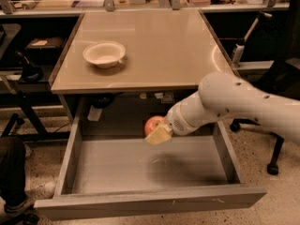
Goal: Pick apple from top drawer and place on counter
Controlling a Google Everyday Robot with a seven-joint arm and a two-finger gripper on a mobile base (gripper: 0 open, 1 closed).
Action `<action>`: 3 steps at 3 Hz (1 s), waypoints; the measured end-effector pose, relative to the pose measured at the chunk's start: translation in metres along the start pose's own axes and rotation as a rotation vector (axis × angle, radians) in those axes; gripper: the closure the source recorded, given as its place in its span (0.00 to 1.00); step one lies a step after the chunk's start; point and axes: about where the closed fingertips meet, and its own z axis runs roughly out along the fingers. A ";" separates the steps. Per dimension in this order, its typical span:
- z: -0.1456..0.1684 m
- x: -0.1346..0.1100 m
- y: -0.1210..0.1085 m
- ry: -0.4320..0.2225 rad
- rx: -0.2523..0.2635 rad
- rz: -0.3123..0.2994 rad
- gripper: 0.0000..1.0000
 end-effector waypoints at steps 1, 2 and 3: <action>-0.057 -0.029 0.012 -0.019 0.048 0.008 1.00; -0.105 -0.061 0.020 -0.033 0.097 -0.006 1.00; -0.131 -0.099 0.009 -0.036 0.102 -0.033 1.00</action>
Offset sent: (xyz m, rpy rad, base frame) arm -0.0060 -0.0147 0.2032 -0.0427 -0.1490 -0.0829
